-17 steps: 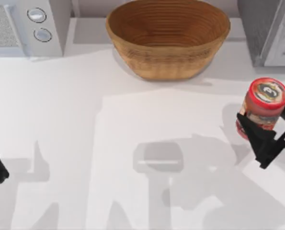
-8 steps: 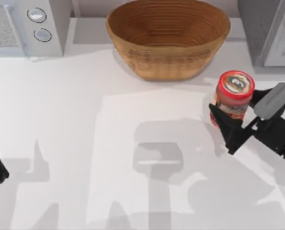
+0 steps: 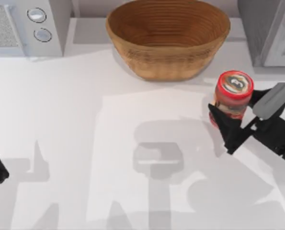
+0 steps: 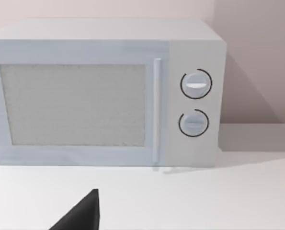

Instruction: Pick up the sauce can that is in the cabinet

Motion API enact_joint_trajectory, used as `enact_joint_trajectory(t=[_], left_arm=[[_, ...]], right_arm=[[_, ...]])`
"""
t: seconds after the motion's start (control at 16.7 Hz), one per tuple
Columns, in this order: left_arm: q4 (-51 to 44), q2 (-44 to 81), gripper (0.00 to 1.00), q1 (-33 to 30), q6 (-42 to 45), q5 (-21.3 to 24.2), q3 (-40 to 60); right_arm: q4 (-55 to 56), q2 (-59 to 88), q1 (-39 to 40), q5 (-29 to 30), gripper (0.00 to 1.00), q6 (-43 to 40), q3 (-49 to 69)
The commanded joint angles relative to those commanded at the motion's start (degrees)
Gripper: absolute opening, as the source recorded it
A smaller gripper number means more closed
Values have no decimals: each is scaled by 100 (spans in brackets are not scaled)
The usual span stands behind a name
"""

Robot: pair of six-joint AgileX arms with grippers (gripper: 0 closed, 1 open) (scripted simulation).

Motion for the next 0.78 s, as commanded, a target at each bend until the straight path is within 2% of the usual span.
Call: enact_joint_trajectory(t=[0.54, 0.78], left_arm=[[0, 0, 100, 0, 0, 0, 0], [0, 0, 100, 0, 0, 0, 0]], right_arm=[[0, 0, 0, 0, 98, 0, 0], [0, 0, 0, 0, 100, 0, 0]])
